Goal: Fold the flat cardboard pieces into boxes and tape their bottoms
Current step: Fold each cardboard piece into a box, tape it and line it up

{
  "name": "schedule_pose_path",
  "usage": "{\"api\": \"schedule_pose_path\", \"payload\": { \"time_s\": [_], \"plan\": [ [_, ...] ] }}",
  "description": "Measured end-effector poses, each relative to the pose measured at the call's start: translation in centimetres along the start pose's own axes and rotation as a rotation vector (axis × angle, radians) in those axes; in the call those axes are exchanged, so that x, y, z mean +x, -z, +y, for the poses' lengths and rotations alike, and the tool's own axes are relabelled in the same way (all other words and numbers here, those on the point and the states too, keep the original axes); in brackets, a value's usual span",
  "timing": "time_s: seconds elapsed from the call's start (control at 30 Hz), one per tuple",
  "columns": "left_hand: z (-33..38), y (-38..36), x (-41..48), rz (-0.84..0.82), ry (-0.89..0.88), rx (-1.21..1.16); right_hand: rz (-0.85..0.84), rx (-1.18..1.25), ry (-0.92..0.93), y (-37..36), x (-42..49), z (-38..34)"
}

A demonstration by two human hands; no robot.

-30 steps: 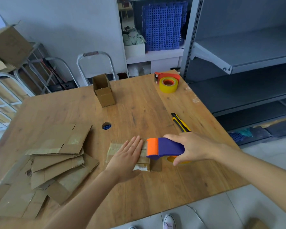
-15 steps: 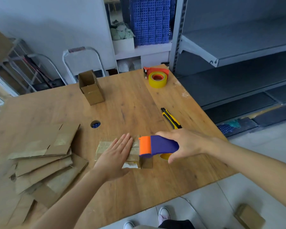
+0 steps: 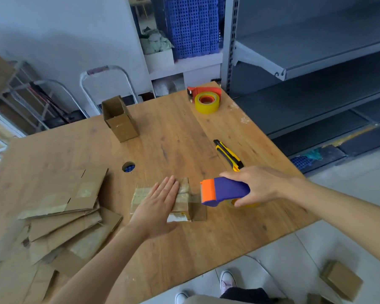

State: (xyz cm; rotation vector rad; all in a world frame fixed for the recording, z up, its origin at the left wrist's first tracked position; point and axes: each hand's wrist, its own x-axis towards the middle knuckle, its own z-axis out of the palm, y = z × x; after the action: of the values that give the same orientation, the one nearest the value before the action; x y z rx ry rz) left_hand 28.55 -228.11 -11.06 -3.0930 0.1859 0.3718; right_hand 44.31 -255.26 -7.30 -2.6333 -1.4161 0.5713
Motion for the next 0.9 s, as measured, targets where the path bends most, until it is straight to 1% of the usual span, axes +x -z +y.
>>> {"api": "schedule_pose_path", "payload": {
  "time_s": [0.17, 0.23, 0.3, 0.33, 0.37, 0.4, 0.5, 0.57, 0.7, 0.9],
  "plan": [
    [-0.3, -0.4, 0.1, -0.044, -0.007, -0.042, -0.023, -0.053, 0.023, -0.4, 0.8, -0.6],
    [-0.3, 0.1, 0.3, -0.031, 0.026, -0.236, -0.026, -0.093, 0.012, -0.4, 1.1, -0.9],
    [-0.2, 0.7, 0.8, -0.010, 0.139, -0.541, -0.019, -0.133, 0.015, -0.4, 1.3, -1.5],
    [0.1, 1.0, 1.2, 0.013, 0.199, -0.650, -0.012, -0.152, 0.021, -0.4, 1.4, -1.8],
    [0.6, 1.1, 1.7, 0.047, 0.250, -0.680, -0.003, -0.164, 0.025, -0.4, 1.5, -2.0],
    [1.2, 1.3, 2.2, 0.074, 0.295, -0.635, 0.007, -0.173, 0.027, -0.4, 1.5, -2.2],
    [2.7, 1.3, 3.6, 0.116, 0.386, -0.387, 0.015, -0.167, 0.006, -0.4, 1.3, -2.1],
    [3.2, 1.3, 4.0, 0.124, 0.423, -0.316, 0.008, -0.159, -0.009, -0.4, 0.9, -2.0],
    [3.4, 1.0, 4.3, 0.162, 0.429, -0.311, -0.026, -0.172, -0.038, 0.2, 1.1, -3.1],
    [2.8, 0.6, 4.3, 0.137, 0.396, -0.321, -0.122, -0.146, -0.087, 1.0, 2.4, -4.6]
  ]
}}
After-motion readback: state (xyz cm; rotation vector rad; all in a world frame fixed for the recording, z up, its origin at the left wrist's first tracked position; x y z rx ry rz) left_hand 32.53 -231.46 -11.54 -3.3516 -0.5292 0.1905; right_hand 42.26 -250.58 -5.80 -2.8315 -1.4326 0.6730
